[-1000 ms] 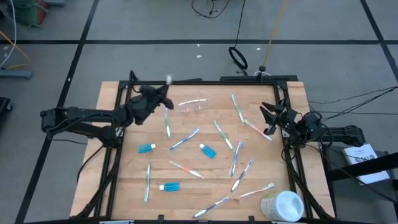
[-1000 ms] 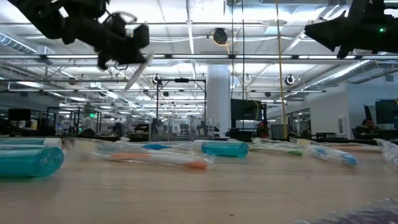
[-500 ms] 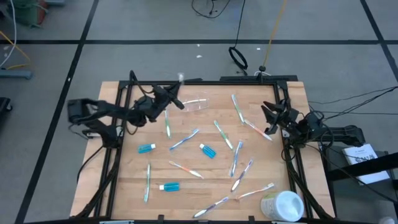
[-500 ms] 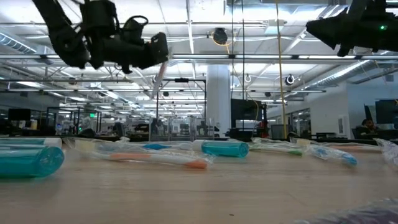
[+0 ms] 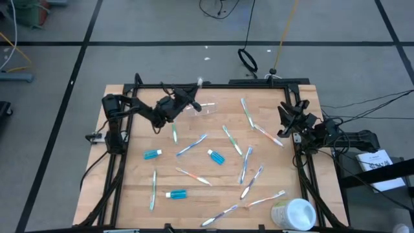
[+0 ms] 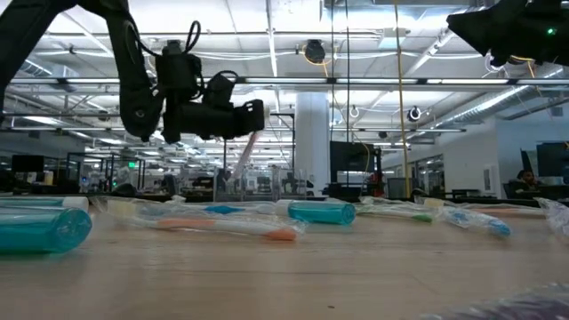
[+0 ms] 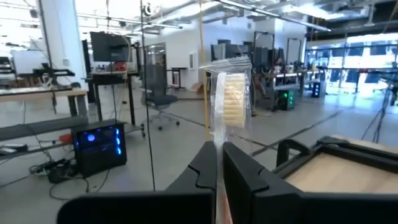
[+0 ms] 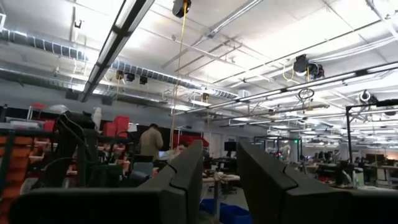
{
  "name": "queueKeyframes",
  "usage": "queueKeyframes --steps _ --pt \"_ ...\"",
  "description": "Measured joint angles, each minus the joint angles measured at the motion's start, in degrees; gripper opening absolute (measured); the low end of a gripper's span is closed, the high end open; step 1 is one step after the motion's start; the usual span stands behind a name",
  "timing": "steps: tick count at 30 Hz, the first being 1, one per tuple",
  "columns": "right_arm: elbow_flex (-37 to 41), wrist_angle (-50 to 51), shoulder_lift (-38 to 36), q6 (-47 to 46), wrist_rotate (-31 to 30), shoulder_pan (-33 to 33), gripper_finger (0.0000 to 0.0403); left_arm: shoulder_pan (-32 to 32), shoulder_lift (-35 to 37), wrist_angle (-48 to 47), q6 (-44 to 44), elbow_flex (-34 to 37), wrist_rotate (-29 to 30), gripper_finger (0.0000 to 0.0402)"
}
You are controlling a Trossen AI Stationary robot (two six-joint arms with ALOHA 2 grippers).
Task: Pick & Place toothbrushing station
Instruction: Put the orange toothbrush into the transparent bin organizer, then put the blue mouthwash into the transparent bin organizer
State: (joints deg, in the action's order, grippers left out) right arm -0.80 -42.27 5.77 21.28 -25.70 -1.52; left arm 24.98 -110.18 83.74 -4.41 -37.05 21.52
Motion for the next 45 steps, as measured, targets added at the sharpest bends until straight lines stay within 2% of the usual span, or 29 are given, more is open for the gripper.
queueKeyframes --steps 7,13,16,21,26,28,30,33,36,40,45 --pt "0.0 3.5 0.0 -3.2 0.0 0.0 0.0091 -2.8 0.4 -4.8 -4.0 0.2 8.1 0.0005" --pt "0.0 7.0 0.0 -8.5 0.3 0.0 0.0091 -4.9 0.4 -6.8 -4.1 0.2 14.4 0.0039" --pt "0.0 6.4 0.0 -9.7 1.1 0.0 0.0091 -5.0 0.4 -6.5 -1.3 0.2 15.0 0.0054" --pt "0.0 6.5 0.0 -13.4 7.6 0.0 0.0091 -4.6 0.4 -11.3 2.9 0.2 15.0 0.0075" --pt "0.0 5.2 0.0 -17.6 12.9 0.0 0.0091 -5.2 1.5 -15.8 11.5 0.2 15.0 0.0097" --pt "-0.1 3.6 0.0 -18.7 15.3 0.0 0.0091 -5.9 3.7 -17.9 11.5 0.2 15.4 0.0106" --pt "-0.1 2.3 0.0 -19.3 17.8 0.1 0.0091 -6.7 6.4 -21.5 9.5 0.2 18.5 0.0113" --pt "-0.1 1.4 0.0 -19.0 21.4 0.1 0.0091 -8.0 12.0 -29.4 8.0 0.2 24.3 0.0119" --pt "-0.1 1.3 0.0 -16.6 22.9 0.1 0.0091 -9.6 18.4 -39.4 8.6 0.2 26.3 0.0120" --pt "-0.1 1.3 1.5 -15.7 22.9 0.1 0.0091 -11.4 27.5 -51.5 11.0 0.2 25.0 0.0120" --pt "-0.4 -0.5 6.5 -15.6 23.3 0.1 0.0091 -12.8 37.2 -65.7 12.1 0.2 17.9 0.0120"
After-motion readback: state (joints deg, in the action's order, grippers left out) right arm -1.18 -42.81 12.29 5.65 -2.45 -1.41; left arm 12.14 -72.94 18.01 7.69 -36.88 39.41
